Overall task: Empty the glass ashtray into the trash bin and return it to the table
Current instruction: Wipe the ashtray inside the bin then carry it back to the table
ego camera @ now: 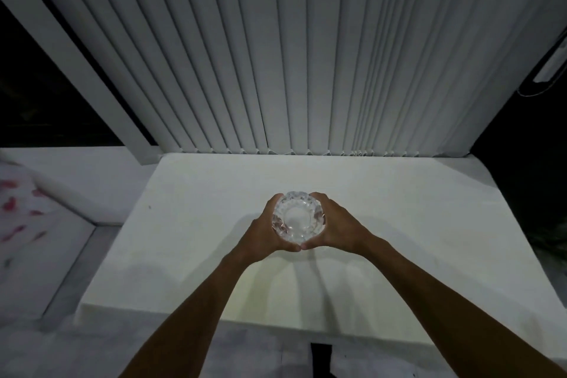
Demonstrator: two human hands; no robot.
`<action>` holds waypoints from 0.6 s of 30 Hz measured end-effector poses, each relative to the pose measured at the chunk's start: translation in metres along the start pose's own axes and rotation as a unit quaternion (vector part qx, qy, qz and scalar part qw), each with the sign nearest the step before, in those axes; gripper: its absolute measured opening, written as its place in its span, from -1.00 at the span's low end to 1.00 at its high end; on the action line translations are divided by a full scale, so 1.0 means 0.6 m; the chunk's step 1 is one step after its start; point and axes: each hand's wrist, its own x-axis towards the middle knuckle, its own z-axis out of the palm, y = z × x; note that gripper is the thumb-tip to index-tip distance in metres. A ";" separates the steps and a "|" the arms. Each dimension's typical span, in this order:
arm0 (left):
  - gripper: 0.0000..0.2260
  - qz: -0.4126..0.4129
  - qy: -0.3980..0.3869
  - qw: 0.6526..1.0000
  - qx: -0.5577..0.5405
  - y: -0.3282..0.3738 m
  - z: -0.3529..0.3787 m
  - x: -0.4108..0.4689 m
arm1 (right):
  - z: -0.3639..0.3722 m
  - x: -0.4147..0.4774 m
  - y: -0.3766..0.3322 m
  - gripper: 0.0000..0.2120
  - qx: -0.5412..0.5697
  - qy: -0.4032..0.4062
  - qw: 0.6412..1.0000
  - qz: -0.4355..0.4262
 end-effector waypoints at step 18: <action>0.22 -0.082 0.040 0.946 0.311 -0.091 0.065 0.254 | 0.001 0.209 0.213 0.21 -0.209 -0.020 0.976 0.055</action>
